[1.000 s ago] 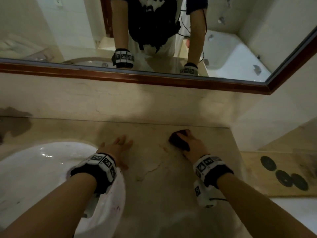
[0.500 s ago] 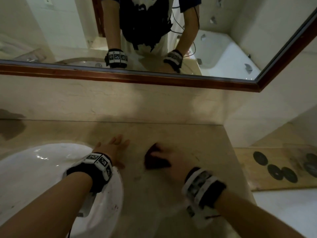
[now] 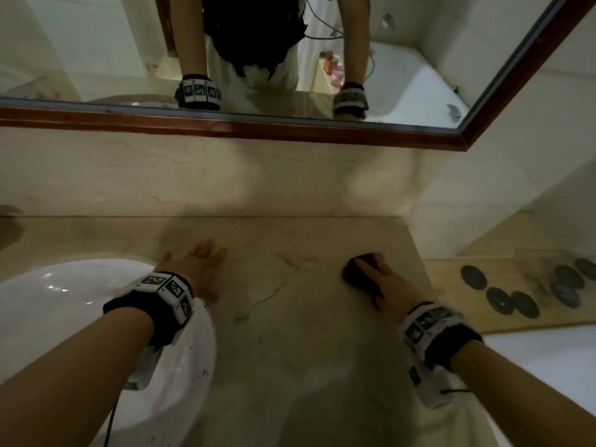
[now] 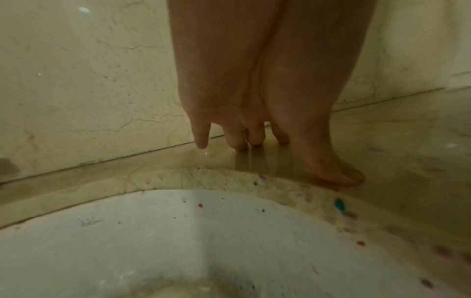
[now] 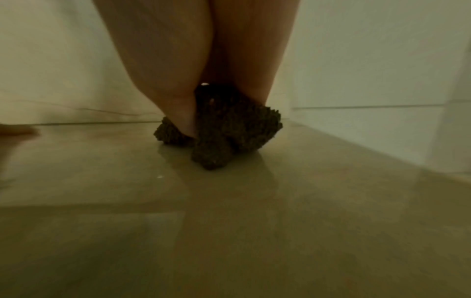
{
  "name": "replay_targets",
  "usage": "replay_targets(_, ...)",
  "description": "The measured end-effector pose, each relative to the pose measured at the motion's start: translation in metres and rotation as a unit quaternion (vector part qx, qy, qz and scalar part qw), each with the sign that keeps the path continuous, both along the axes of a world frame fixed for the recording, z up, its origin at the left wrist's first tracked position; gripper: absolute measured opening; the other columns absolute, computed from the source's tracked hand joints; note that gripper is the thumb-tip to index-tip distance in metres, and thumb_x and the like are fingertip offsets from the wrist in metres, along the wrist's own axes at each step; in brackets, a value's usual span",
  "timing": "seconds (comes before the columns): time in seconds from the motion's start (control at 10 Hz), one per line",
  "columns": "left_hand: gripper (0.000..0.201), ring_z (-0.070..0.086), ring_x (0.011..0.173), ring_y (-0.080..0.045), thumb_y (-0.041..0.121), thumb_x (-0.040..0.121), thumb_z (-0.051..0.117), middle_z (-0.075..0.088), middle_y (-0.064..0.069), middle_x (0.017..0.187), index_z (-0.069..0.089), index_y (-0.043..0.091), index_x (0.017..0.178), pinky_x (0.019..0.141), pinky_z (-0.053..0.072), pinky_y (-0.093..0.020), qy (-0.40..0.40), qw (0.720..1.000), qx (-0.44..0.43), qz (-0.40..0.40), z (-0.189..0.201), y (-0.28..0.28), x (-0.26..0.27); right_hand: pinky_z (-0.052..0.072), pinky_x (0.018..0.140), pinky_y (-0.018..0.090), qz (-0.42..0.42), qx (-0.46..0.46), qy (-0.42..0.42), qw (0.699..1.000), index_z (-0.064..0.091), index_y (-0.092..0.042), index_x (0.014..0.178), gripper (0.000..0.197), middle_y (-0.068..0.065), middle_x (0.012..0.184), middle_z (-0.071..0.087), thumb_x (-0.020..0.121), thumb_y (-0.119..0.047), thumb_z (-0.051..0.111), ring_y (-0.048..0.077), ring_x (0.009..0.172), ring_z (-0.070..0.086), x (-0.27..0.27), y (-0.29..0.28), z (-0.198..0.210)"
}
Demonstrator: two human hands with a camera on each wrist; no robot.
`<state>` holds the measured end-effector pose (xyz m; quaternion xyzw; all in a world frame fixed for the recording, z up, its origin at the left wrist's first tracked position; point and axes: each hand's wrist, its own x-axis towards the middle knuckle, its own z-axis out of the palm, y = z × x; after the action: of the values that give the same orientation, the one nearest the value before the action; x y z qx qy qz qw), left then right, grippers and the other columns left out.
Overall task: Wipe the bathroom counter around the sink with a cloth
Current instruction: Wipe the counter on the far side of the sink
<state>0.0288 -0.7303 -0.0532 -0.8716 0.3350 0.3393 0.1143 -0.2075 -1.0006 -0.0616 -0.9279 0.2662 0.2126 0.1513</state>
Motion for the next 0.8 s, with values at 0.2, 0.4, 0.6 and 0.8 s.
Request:
replay_targets(0.2, 0.086, -0.004, 0.149, -0.014, 0.051, 0.089, 0.053, -0.015, 0.007, 0.159, -0.007, 0.036, 0.149, 0.119, 0.001, -0.052, -0.033, 0.999, 0.021, -0.011, 0.008, 0.003, -0.012, 0.014, 0.118, 0.043, 0.113, 0.080, -0.074, 0.988, 0.017, -0.025, 0.149, 0.069, 0.008, 0.159, -0.005, 0.091, -0.004, 0.049, 0.034, 0.146, 0.005, 0.006, 0.126, 0.006)
replay_targets(0.4, 0.067, -0.001, 0.149, -0.009, 0.048, 0.095, 0.040, -0.005, 0.011, 0.160, 0.004, 0.034, 0.150, 0.119, -0.007, -0.048, -0.063, 0.993, 0.012, -0.101, 0.013, 0.010, -0.047, 0.023, 0.117, 0.044, 0.036, 0.281, -0.092, 0.954, 0.037, -0.015, 0.142, 0.056, 0.006, 0.156, 0.020, 0.090, -0.005, 0.056, 0.030, 0.142, 0.022, 0.013, 0.171, 0.013)
replay_targets(0.6, 0.084, -0.004, 0.148, -0.006, 0.057, 0.089, 0.045, -0.013, 0.010, 0.159, -0.007, 0.033, 0.150, 0.120, -0.008, -0.047, -0.043, 0.995, -0.021, -0.090, 0.008, 0.022, -0.073, 0.033, 0.112, 0.039, -0.246, 0.267, -0.235, 0.902, 0.047, -0.012, 0.135, 0.048, 0.013, 0.142, 0.047, 0.089, -0.016, 0.060, 0.027, 0.127, 0.047, -0.020, 0.046, 0.033)
replay_targets(0.8, 0.085, -0.005, 0.148, -0.005, 0.058, 0.089, 0.046, -0.016, 0.012, 0.158, -0.009, 0.034, 0.149, 0.120, -0.007, -0.047, -0.026, 0.997, -0.022, -0.075, 0.008, 0.020, -0.071, 0.033, 0.111, 0.040, -0.112, -0.022, -0.039, 0.993, 0.023, -0.030, 0.146, 0.067, 0.007, 0.158, 0.013, 0.090, -0.005, 0.049, 0.033, 0.136, 0.035, -0.087, -0.043, 0.003)
